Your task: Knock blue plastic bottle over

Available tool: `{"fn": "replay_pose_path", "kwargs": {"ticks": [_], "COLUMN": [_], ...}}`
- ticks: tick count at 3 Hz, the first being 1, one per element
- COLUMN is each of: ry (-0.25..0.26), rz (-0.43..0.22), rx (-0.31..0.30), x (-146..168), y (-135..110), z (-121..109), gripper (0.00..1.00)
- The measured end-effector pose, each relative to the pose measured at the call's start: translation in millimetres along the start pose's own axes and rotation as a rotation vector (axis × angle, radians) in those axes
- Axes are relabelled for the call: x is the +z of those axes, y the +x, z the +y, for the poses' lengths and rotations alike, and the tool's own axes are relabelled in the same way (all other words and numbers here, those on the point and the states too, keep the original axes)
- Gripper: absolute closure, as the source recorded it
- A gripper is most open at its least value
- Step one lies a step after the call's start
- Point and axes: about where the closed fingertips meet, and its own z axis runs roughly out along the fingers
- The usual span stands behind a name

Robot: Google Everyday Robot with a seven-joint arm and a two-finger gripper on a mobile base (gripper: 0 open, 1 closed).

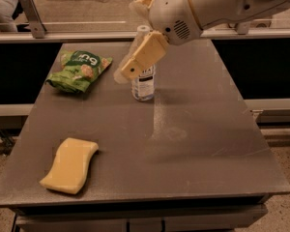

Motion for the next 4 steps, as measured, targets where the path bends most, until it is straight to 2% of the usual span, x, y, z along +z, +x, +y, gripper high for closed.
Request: {"fn": "replay_pose_path", "kwargs": {"ticks": [1, 2, 4], "ry": [0.0, 0.032, 0.135], "rz": [0.0, -0.002, -0.016], "rx": [0.001, 0.022, 0.081], "x": [0.2, -3.7, -24.2], "y": [0.0, 5.7, 32.8], "z": [0.3, 0.3, -14.9], "gripper": [0.0, 0.0, 0.0]}}
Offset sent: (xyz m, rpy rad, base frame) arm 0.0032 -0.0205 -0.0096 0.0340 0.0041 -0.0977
